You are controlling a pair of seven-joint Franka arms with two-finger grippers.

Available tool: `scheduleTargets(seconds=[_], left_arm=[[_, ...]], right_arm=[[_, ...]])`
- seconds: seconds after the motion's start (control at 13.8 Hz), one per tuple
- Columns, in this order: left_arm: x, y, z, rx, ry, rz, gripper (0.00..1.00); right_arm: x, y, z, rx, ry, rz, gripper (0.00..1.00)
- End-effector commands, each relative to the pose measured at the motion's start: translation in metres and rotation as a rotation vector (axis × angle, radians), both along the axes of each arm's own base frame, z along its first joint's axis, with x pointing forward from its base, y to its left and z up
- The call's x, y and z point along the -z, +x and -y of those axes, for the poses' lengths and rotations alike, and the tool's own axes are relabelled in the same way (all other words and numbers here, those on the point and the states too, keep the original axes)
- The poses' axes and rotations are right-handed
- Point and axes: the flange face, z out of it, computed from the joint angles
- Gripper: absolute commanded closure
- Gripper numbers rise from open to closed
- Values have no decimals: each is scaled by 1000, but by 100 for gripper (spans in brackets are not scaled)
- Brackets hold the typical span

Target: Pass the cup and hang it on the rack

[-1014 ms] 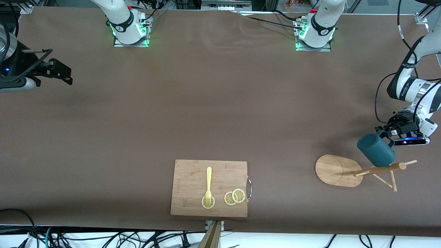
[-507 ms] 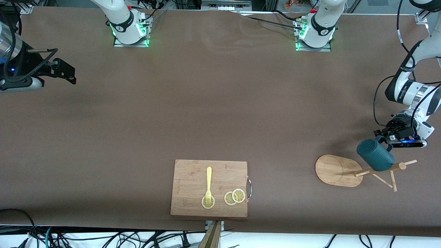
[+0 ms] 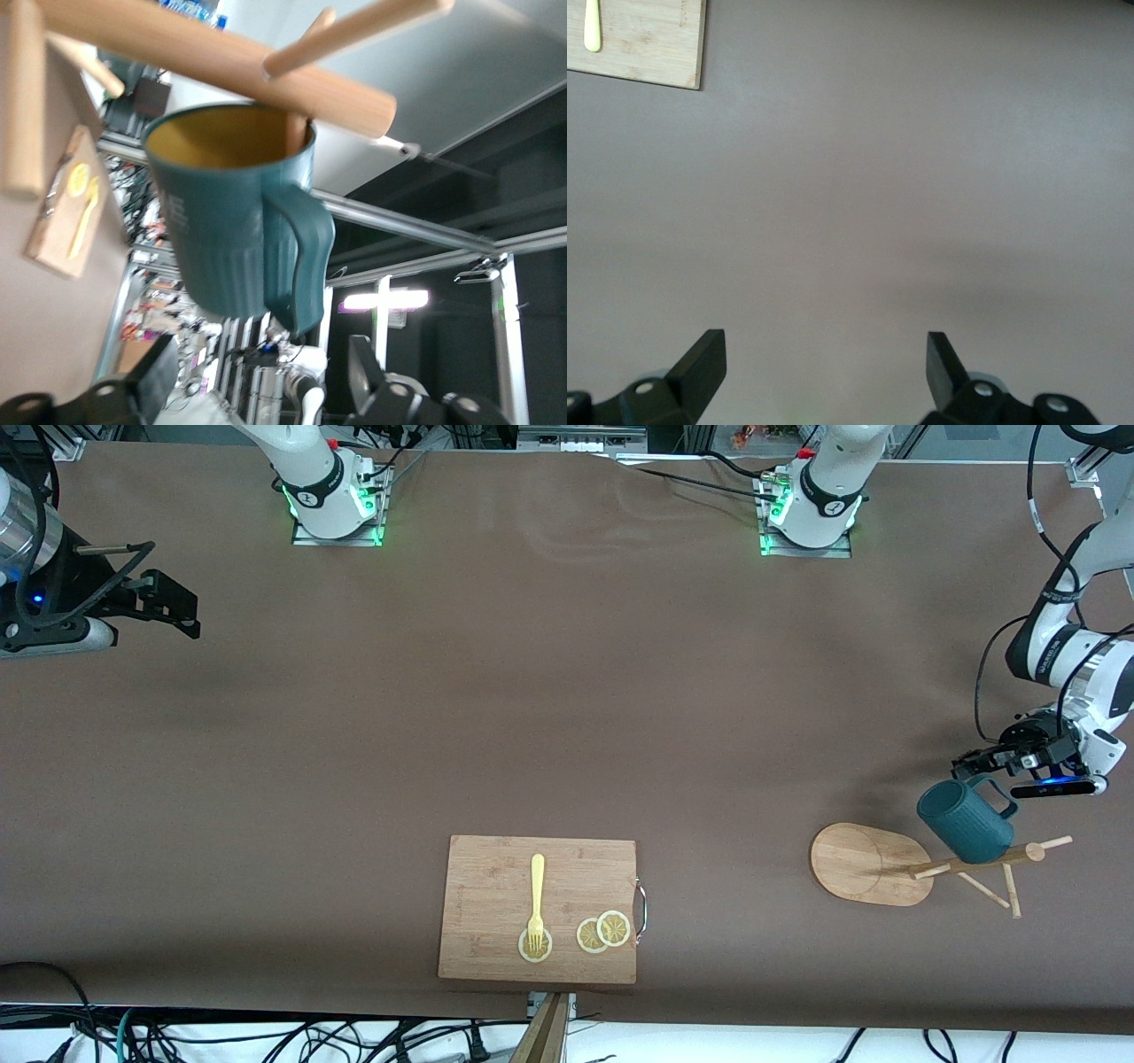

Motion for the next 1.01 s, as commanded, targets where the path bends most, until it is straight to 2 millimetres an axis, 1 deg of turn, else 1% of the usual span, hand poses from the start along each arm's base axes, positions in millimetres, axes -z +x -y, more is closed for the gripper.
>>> scheduleTargets(seconds=[0.0, 0.07, 0.14, 0.29, 0.36, 0.43, 0.51, 0.58, 0.65, 0.8, 0.94], left_arm=[[-27, -14, -1, 145, 119, 38, 0], [-36, -23, 0, 220, 170, 39, 0], [-50, -32, -1, 306, 234, 39, 0], [-68, -60, 0, 548, 369, 9, 0], [-89, -66, 1, 640, 482, -5, 0], [-117, -63, 14, 719, 582, 0, 0], [-150, -57, 30, 780, 692, 7, 0], [-185, -51, 51, 826, 801, -7, 0], [-218, -42, 75, 853, 896, -51, 0], [-267, -22, 127, 884, 1039, -109, 0], [-304, -3, 161, 902, 1194, -119, 0]], right_arm=[[-5, -4, -1, -11, -15, 2, 0], [-7, -3, 0, -10, -12, 9, 0], [-5, -2, -1, -9, -12, 11, 0], [-6, -3, 0, -7, -13, 8, 0], [-6, -3, 2, -8, -13, 6, 0], [-6, -3, 3, -8, -14, 6, 0], [-6, -3, 3, -8, -16, 5, 0], [-5, -3, 3, -8, -16, 3, 0], [-4, -3, 3, -10, -17, -1, 0], [-2, -4, 4, -8, -17, -7, 0], [0, -5, 4, -8, -19, -23, 0]])
